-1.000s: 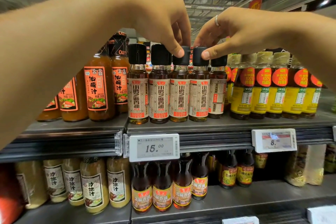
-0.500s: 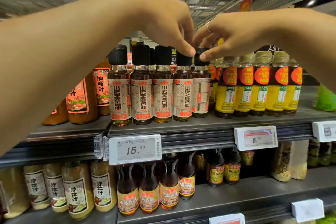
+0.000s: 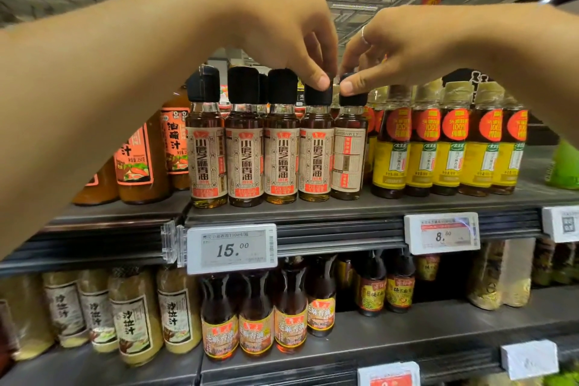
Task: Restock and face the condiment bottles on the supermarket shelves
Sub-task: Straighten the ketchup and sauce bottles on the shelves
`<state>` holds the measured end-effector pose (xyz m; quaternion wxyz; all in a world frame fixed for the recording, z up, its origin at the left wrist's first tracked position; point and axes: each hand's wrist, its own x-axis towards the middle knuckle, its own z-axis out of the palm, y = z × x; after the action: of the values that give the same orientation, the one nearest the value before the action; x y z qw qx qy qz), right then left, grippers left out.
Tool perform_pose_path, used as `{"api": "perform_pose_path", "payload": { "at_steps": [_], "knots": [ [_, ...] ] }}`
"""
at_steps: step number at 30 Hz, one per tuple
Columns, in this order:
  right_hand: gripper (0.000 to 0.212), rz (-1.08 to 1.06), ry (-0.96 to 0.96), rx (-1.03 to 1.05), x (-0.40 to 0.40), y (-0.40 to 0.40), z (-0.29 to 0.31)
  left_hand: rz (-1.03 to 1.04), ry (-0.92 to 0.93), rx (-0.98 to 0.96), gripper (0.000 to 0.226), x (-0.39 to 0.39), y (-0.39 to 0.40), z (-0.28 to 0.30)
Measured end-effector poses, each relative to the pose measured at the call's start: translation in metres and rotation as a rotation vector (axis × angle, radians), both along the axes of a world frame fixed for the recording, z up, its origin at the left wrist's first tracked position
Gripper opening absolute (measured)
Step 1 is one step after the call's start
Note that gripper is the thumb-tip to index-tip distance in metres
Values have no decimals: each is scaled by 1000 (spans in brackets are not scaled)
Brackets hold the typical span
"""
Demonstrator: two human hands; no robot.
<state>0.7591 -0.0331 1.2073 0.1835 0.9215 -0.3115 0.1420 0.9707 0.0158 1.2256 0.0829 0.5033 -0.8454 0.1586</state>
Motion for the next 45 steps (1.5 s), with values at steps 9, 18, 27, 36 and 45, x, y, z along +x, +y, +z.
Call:
{"api": "perform_pose_path", "payload": {
  "at_steps": [9, 18, 27, 36, 45],
  "knots": [
    [47, 41, 15, 106, -8, 9, 7, -22, 48, 32, 33, 2, -1, -2],
    [75, -24, 13, -11, -3, 10, 0, -8, 65, 5, 34, 3, 0, -4],
    [67, 52, -21, 67, -9, 12, -4, -2, 109, 10, 41, 7, 3, -9],
    [79, -38, -66, -12, -6, 9, -11, -8, 144, -4, 48, 0, 9, -15],
    [40, 63, -146, 151, -18, 15, -15, 28, 304, -258, 61, 30, 59, -33]
  ]
}}
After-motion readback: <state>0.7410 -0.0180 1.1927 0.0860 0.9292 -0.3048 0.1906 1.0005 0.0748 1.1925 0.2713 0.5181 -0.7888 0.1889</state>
